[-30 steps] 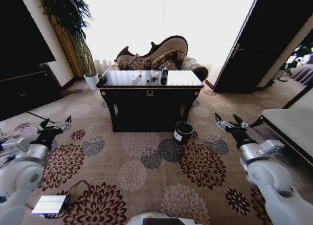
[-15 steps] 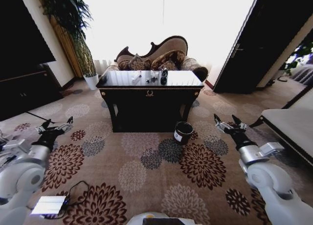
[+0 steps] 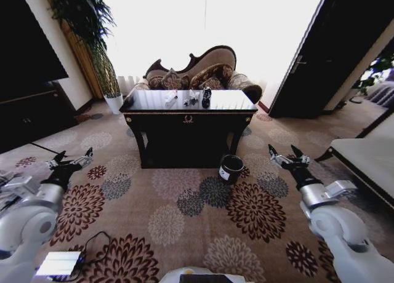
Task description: Move to the front of the table and place the trash on the table into the trash bin.
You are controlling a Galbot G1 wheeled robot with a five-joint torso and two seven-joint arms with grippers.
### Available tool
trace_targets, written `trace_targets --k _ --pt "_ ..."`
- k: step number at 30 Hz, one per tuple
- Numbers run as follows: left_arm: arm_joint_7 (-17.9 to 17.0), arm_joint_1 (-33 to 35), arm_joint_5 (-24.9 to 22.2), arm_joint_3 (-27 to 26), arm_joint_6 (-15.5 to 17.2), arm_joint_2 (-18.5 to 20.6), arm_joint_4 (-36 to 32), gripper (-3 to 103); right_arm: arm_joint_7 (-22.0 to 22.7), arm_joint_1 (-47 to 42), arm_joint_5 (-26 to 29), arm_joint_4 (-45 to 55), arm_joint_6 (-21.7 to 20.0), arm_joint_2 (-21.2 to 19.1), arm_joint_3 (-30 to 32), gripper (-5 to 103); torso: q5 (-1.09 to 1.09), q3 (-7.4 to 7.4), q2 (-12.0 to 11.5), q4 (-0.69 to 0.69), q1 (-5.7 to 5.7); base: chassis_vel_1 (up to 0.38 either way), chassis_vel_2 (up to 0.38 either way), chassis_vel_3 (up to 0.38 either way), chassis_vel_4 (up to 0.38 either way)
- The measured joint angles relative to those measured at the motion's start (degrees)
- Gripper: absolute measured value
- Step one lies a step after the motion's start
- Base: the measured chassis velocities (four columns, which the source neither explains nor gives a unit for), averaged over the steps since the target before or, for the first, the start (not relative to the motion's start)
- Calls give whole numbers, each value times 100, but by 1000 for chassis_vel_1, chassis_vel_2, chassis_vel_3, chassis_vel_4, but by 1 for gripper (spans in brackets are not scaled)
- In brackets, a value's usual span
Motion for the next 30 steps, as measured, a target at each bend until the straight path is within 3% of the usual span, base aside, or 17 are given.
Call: trace_targets --k 9,14,23,30 --pt "8 12 -6 -12 -3 5 0 103 -24 -7 18 -15 4 1 -13 100 -1 0 0 0 0 -90 95 91 -107" --pt "15 16 2 3 -5 5 -6 97 -46 -20 19 -26 17 1 -15 100 -1 0 0 1 0 -113 130 125 -112" --pt "19 18 4 -3 -5 42 -23 102 -69 -31 20 -26 23 16 -22 100 1 1 0 -1 1 -148 138 142 -143" --pt "41 51 4 -22 -14 58 -32 98 -79 -33 18 -26 24 18 -40 100 -1 0 0 0 1 -148 150 147 -152"
